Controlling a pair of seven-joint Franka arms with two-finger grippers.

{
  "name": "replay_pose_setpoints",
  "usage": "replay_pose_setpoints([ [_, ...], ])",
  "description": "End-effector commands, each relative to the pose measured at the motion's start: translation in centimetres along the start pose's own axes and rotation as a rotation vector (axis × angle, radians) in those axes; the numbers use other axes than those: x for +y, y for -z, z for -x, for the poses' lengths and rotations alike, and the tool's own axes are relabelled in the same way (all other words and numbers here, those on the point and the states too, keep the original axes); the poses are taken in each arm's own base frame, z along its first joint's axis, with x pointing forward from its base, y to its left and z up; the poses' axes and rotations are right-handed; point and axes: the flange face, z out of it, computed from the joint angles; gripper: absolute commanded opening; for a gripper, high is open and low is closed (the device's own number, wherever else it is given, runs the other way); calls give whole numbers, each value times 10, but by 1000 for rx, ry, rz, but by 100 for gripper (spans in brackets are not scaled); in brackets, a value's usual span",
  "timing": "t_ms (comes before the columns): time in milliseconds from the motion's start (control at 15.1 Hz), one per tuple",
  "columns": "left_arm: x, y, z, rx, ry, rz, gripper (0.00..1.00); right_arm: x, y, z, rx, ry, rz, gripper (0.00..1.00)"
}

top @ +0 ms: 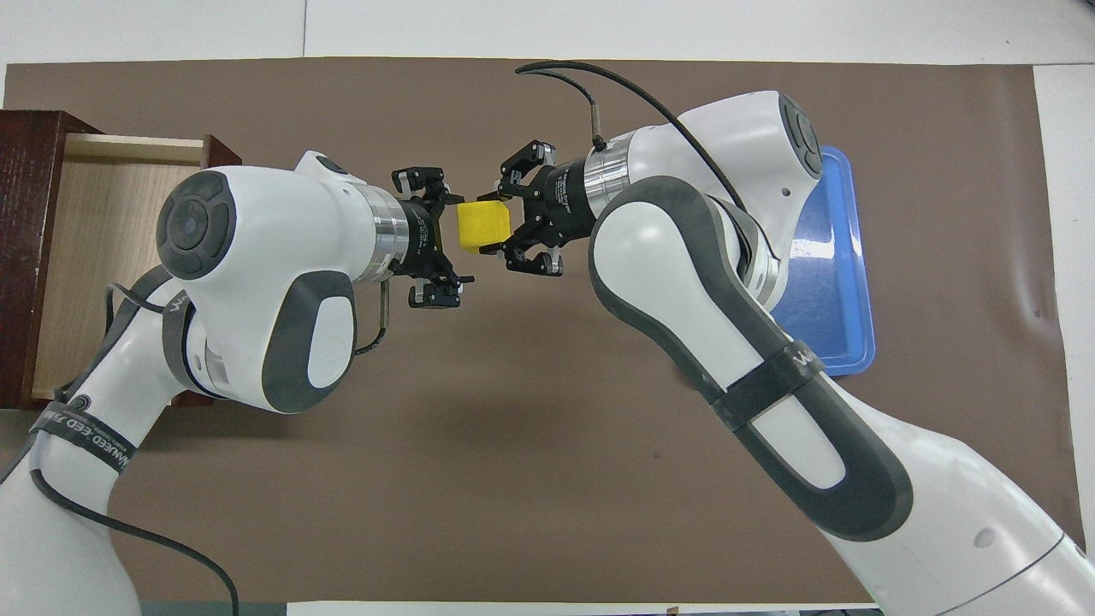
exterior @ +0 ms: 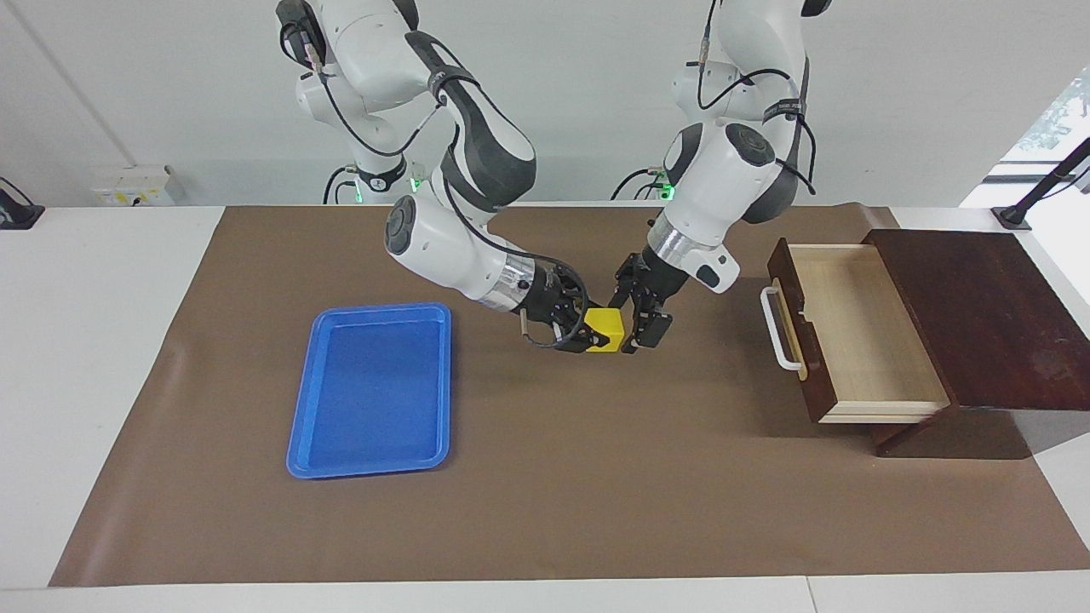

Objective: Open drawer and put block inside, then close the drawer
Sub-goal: 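Grasp the yellow cube with the left gripper from the right gripper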

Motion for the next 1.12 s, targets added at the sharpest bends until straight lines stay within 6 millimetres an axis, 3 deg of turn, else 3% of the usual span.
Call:
replay_pose_setpoints([
  [0,0,-1,8,-32,61,49,100,0,2,3,-29,11,-9,0],
  [331,-7,-4,18,-39,54,51,98,-1,4,1,-30,8,-9,0],
  [397,-7,-5,17,-37,56,50,91,-1,4,1,-32,7,-9,0],
  [463,-7,-6,17,-36,56,48,76,-2,6,1,-35,3,-11,0],
  [728,-7,-5,15,-33,48,45,5,-3,7,-1,-54,-12,-12,0],
  [794,-7,-6,15,-32,45,42,0,-3,7,0,-54,-10,-12,0],
  [1058,-8,-7,14,-29,41,35,0,-3,10,1,-57,-21,-14,0],
])
